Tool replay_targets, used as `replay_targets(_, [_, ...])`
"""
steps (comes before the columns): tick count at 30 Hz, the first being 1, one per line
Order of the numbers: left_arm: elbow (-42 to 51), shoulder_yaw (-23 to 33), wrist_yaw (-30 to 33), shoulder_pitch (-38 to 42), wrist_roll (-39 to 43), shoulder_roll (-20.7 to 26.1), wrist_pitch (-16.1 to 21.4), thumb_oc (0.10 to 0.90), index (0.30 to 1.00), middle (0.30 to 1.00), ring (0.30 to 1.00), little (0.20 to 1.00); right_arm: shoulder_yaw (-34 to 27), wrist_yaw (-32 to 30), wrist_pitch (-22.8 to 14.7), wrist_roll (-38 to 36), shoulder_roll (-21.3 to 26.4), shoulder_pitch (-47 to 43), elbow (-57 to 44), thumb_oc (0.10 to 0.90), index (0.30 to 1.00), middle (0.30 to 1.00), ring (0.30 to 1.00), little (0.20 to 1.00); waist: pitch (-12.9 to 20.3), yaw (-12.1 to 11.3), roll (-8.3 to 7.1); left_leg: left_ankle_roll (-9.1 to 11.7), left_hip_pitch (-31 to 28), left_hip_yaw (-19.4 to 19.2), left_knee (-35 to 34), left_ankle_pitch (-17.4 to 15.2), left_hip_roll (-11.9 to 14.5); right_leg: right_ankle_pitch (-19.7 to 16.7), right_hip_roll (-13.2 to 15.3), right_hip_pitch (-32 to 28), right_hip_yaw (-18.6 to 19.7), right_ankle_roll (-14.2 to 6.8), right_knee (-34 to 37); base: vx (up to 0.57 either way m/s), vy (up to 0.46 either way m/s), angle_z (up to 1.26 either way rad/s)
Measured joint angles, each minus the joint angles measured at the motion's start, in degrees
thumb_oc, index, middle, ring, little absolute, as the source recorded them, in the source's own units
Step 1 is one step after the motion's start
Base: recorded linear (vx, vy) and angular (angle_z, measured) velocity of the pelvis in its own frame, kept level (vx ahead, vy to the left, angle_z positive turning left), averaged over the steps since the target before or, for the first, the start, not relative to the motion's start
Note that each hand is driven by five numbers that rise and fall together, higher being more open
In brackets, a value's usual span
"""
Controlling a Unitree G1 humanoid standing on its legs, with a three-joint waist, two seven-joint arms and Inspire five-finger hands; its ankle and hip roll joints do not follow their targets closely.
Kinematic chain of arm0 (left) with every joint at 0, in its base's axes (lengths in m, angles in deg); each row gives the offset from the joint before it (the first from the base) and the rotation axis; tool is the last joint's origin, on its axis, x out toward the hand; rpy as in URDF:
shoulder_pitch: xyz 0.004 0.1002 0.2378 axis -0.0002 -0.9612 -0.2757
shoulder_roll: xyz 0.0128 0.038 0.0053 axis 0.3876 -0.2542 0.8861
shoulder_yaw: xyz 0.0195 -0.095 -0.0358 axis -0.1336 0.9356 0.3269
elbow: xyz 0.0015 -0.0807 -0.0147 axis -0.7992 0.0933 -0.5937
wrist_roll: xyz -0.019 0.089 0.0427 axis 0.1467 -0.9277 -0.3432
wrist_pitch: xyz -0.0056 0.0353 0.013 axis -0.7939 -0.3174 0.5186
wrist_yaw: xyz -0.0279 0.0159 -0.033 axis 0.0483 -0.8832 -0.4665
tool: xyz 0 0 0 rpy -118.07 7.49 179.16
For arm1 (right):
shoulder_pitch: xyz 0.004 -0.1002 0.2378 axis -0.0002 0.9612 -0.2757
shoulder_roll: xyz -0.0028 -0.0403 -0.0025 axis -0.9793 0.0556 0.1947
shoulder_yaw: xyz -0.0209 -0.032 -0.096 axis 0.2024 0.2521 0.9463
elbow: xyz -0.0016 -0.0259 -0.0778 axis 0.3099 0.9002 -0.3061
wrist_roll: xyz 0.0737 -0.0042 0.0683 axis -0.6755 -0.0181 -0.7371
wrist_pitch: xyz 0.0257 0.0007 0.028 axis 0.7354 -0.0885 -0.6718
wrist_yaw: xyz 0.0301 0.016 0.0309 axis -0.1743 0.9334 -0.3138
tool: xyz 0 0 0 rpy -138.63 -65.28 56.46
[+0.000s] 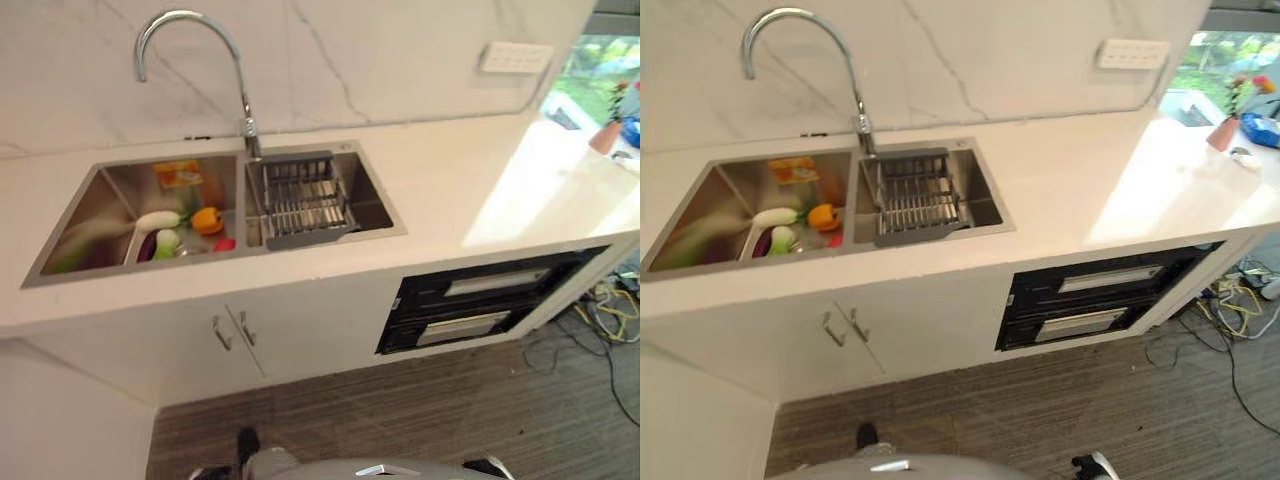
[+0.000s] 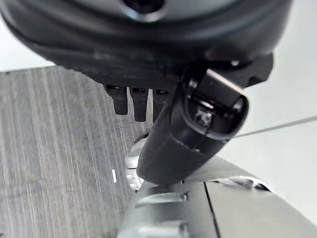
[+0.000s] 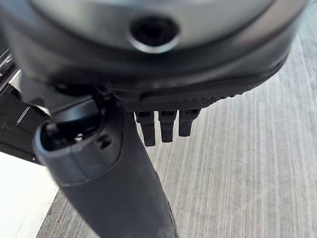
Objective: Place the dishes in the dishwasher.
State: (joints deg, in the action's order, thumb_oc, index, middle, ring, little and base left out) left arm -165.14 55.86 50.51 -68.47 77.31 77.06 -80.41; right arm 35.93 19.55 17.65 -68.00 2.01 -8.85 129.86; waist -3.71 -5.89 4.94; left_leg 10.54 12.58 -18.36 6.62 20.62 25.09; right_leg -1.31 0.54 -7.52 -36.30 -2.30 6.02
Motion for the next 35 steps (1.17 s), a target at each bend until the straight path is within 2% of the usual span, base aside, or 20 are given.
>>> replay_targets(1, [-0.1, 0.0, -0.3, 0.2, 1.4, -0.1, 0.2, 0.8, 0.9, 0.9, 0.9, 0.9, -0.5, 0.1, 0.0, -0.8, 0.2, -0.4, 0.8, 0.8, 0.9, 0.9, 0.9, 0.9, -0.8, -0.3, -0.55, -1.1, 0.5, -0.6, 1.2, 0.9, -1.7, 0.1, 1.6, -0.5, -1.7, 0.5, 0.1, 0.01, 0.075, 0.59])
replay_targets(2, [-0.5, 0.2, -0.5, 0.2, 2.2, -0.4, 0.4, 0.8, 0.9, 0.9, 0.9, 0.9, -0.7, 0.3, -0.2, -1.2, 0.1, -0.8, 2.1, 0.8, 0.9, 0.9, 0.9, 0.9, -0.9, -0.1, -1.25, 1.1, 1.2, -1.6, 4.5, -1.8, -3.8, 0.1, 3.4, -1.0, -3.3, 0.5, 0.1, 0.05, 0.15, 0.55])
replay_targets(3, [-0.8, 0.3, -0.7, 0.2, 2.6, -0.4, 0.5, 0.8, 0.9, 0.9, 0.9, 0.9, -0.8, 0.5, -0.3, -1.3, 0.1, -0.9, 3.3, 0.8, 0.9, 0.9, 0.9, 0.9, -1.0, 0.1, -1.95, 1.4, 1.4, -2.6, 6.7, -5.5, -6.4, 0.1, 5.0, -1.3, -4.5, 0.3, 0.0, 0.1, 0.198, 0.6])
replay_targets(4, [-1.4, 0.4, -1.6, 0.0, 2.7, -0.5, 0.6, 0.8, 0.9, 0.9, 0.9, 0.9, -1.0, 0.6, 0.1, -1.2, 0.0, -2.0, 4.8, 0.8, 0.9, 0.9, 0.9, 0.9, -0.9, 0.0, -2.24, 0.9, 0.1, -3.0, 6.0, -10.5, -10.2, -0.1, 6.3, -1.1, -4.9, -0.7, 0.0, 0.11, 0.177, 0.41])
replay_targets(6, [-1.6, 0.5, -1.8, -0.9, 2.7, -0.5, 0.4, 0.8, 0.9, 0.9, 0.9, 0.9, -2.6, 0.9, 0.6, -1.2, -0.6, -2.5, 5.5, 0.8, 0.9, 0.9, 0.9, 0.9, -0.9, -0.1, -2.32, -1.7, -2.9, -2.6, 2.1, -14.5, -13.0, -0.3, 6.2, -0.9, -4.7, -1.1, 0.0, 0.13, 0.161, 0.12])
replay_targets(7, [-1.9, 0.8, -2.1, -1.4, 2.7, -0.4, 0.3, 0.8, 0.9, 0.9, 0.9, 0.9, -3.4, 0.9, 0.5, -1.2, -1.3, -2.9, 5.4, 0.8, 0.9, 0.9, 0.9, 0.9, -1.0, -0.1, -2.91, -3.0, -4.3, -2.5, -1.2, -15.7, -13.7, -0.4, 6.0, -0.7, -4.7, -1.3, 0.0, 0.15, 0.158, -0.01])
replay_targets(8, [-3.4, 3.1, -2.8, -1.6, 2.7, -0.3, 0.2, 0.8, 0.9, 0.9, 0.9, 0.9, -5.4, 1.0, 0.6, -1.3, -3.1, -3.4, 5.4, 0.8, 0.9, 0.9, 0.9, 0.9, -1.5, 0.0, -5.25, -5.0, -6.5, -2.8, -4.9, -14.5, -15.3, -0.6, 6.6, -0.9, -4.6, -1.9, -0.1, 0.13, 0.176, -0.03])
replay_targets(9, [-3.8, 4.3, -3.1, -1.9, 2.8, -0.3, -0.4, 0.8, 0.9, 0.9, 0.9, 0.9, -5.7, 0.9, 0.7, -1.4, -4.0, -3.3, 5.3, 0.8, 0.9, 0.9, 0.9, 0.9, -1.4, 0.0, -5.97, -6.3, -7.4, -3.0, -6.0, -14.0, -15.8, -0.9, 6.8, -1.0, -4.4, -2.3, -0.6, 0.11, 0.205, -0.05])
replay_targets(11, [-3.8, 4.6, -3.7, -2.6, 3.3, -0.3, -0.8, 0.8, 0.9, 0.9, 0.9, 0.9, -5.5, 0.9, 0.8, -1.4, -5.5, -3.2, 4.7, 0.8, 0.9, 0.9, 0.9, 0.9, -1.6, 0.2, -8.43, -7.5, -8.4, -3.3, -7.3, -14.2, -17.2, -0.1, 8.2, -0.5, -4.3, -2.9, -2.5, 0.06, 0.201, -0.03])
replay_targets(13, [-3.8, 5.2, -4.3, -2.5, 3.7, 0.7, -1.0, 0.8, 0.9, 0.9, 0.9, 0.9, -5.5, 0.8, 1.0, -1.4, -6.4, -3.9, 3.3, 0.8, 0.9, 0.9, 0.9, 0.9, -2.1, 0.4, -10.3, -9.0, -10.1, -3.4, -8.7, -15.1, -18.1, 1.2, 11.4, 1.4, -3.1, -3.8, -10.5, 0.06, 0.294, -0.03])
replay_targets(14, [-3.8, 4.2, -4.0, -2.5, 3.7, 0.4, -1.6, 0.8, 0.9, 0.9, 0.9, 0.9, -5.5, 0.7, 1.0, -1.5, -5.5, -5.1, 3.0, 0.8, 0.9, 0.9, 0.9, 0.9, -3.1, 0.6, -8.91, -10.4, -11.9, -3.5, -9.8, -15.6, -17.9, 1.6, 14.1, 4.1, -1.1, -4.3, -19.2, 0.04, 0.217, 0.0])
replay_targets(16, [-3.7, 3.4, -3.8, -2.2, 3.7, 0.4, -1.8, 0.8, 0.9, 0.9, 0.9, 0.9, -5.6, 0.4, 0.9, -1.6, -5.1, -5.9, 2.2, 0.8, 0.9, 0.9, 0.9, 0.9, -3.6, 1.4, -8.64, -12.2, -13.1, -3.1, -9.9, -16.5, -19.4, 0.1, 18.0, 7.3, 2.6, -6.0, -29.7, -0.05, 0.1, 0.17])
replay_targets(17, [-3.6, 0.1, -3.5, -2.1, 3.7, 0.8, -1.7, 0.8, 0.9, 0.9, 0.9, 0.9, -5.9, -0.3, 0.7, -1.7, -4.7, -6.5, 1.1, 0.8, 0.9, 0.9, 0.9, 0.9, -4.1, 1.9, -8.19, -13.2, -13.9, -2.1, -10.1, -17.0, -20.3, 2.0, 21.0, 10.8, 6.0, -10.2, -38.1, -0.05, 0.038, 0.35])
replay_targets(19, [-2.9, -1.3, -3.2, -1.6, 3.6, 1.3, -1.4, 0.8, 0.9, 0.9, 0.9, 0.9, -5.6, -0.2, 0.3, -1.8, -5.4, -7.8, 0.4, 0.8, 0.9, 0.9, 0.9, 0.9, -4.2, 1.7, -8.3, -14.1, -14.0, -1.5, -10.7, -17.5, -21.4, 3.0, 20.5, 13.0, 7.8, -11.2, -37.9, 0.03, -0.07, 0.34])
replay_targets(22, [-1.1, -6.9, -1.7, 0.0, 2.3, 2.4, -0.9, 0.8, 0.9, 0.9, 0.9, 0.9, -5.4, 0.2, -0.2, -3.4, -6.1, -8.5, 0.5, 0.8, 0.9, 0.9, 0.9, 0.9, -4.5, 1.9, -7.91, -14.7, -13.5, 1.0, -11.2, -17.1, -23.6, 4.8, 15.4, 11.3, 15.8, -8.0, -22.5, 0.04, -0.096, 0.74])
replay_targets(24, [0.0, -7.9, -1.6, 0.2, 2.3, 2.6, -0.6, 0.8, 0.9, 0.9, 0.9, 0.9, -5.5, 0.4, -0.2, -3.7, -6.5, -9.0, 1.2, 0.8, 0.9, 0.9, 0.9, 0.9, -4.1, 2.0, -7.91, -14.7, -12.5, 2.2, -11.2, -17.0, -24.6, 4.7, 14.2, 11.3, 19.7, -7.6, -17.1, 0.07, -0.149, 0.64])
replay_targets(25, [0.4, -8.0, -1.6, 0.3, 2.2, 2.8, -0.4, 0.8, 0.9, 0.9, 0.9, 0.9, -5.5, 0.5, -0.2, -3.7, -6.8, -9.1, 1.3, 0.8, 0.9, 0.9, 0.9, 0.9, -4.0, 1.9, -8.08, -14.6, -12.4, 1.7, -11.4, -17.0, -24.7, 4.7, 14.4, 11.3, 19.2, -7.5, -16.0, 0.1, -0.148, 0.62])
replay_targets(26, [0.7, -7.9, -1.5, 0.4, 2.2, 3.3, -0.2, 0.8, 0.9, 0.9, 0.9, 0.9, -5.5, 0.5, -0.2, -3.8, -8.0, -8.9, 2.4, 0.8, 0.9, 0.9, 0.9, 0.9, -3.7, 2.0, -8.7, -12.5, -12.5, 1.6, -11.6, -15.5, -24.6, 1.8, 14.0, 10.0, 17.3, -5.4, -13.0, 0.11, -0.144, 0.55])
replay_targets(31, [0.6, -6.9, -1.4, -2.5, 2.1, 3.7, -0.1, 0.8, 0.9, 0.9, 0.9, 0.9, -5.2, 0.6, 0.1, -3.6, -8.5, -5.3, 2.3, 0.8, 0.9, 0.9, 0.9, 0.9, 0.7, 0.9, -9.35, -8.7, -13.2, 2.8, -11.7, -15.3, -21.2, -0.4, 9.0, 4.8, 15.1, -4.3, -2.8, 0.07, -0.122, -0.01])
replay_targets(35, [0.3, -6.5, -1.8, -3.6, 2.3, 4.3, -0.2, 0.8, 0.9, 0.9, 0.9, 0.9, -5.2, 0.9, 0.5, -3.7, -8.1, -3.7, 2.2, 0.8, 0.9, 0.9, 0.9, 0.9, 2.0, 1.1, -9.75, -7.6, -15.1, 1.0, -11.7, -15.9, -20.1, -2.9, 7.6, 3.0, 16.3, -3.4, 0.0, 0.05, -0.084, -0.25])
